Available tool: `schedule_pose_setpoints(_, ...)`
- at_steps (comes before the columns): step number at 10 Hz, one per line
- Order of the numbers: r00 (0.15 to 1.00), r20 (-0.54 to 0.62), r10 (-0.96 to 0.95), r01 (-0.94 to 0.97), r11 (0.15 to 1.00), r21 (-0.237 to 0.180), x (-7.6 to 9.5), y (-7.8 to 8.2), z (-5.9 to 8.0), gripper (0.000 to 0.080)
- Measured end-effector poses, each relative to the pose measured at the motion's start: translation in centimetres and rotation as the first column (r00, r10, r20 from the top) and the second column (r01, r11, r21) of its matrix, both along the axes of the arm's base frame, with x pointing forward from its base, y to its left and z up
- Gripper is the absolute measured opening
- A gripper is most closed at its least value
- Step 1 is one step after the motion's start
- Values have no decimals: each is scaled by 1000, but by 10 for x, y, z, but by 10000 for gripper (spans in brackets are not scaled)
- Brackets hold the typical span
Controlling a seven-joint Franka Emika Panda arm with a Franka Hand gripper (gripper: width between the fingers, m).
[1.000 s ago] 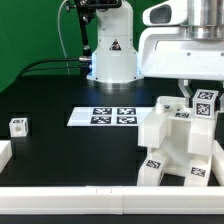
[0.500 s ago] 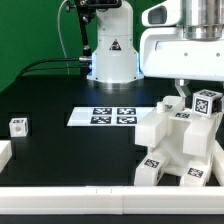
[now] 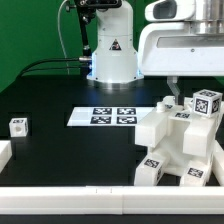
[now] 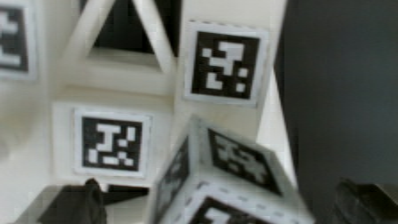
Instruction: Assemble chair
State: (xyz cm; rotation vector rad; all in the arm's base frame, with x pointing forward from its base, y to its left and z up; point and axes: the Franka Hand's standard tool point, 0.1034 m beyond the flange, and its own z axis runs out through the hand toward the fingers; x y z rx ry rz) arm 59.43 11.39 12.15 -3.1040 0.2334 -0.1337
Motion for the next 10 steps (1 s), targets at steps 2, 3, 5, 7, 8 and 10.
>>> schedule_pose_setpoints(2, 988, 3, 152, -152, 988, -22, 0, -1, -1, 648)
schedule_pose_setpoints(3, 978, 2, 210, -210, 977, -29, 0, -2, -1, 648)
schedule_pose_setpoints(5, 907, -28, 421, -422, 905, -58, -3, -1, -2, 648)
schedule_pose_setpoints(7, 928, -25, 372, -373, 926, -52, -3, -1, -3, 521)
schedule_pose_setpoints(8, 926, -26, 376, -377, 925, -53, -3, -2, -3, 521)
schedule_pose_setpoints(10, 970, -23, 243, -244, 969, -42, -4, -1, -3, 278)
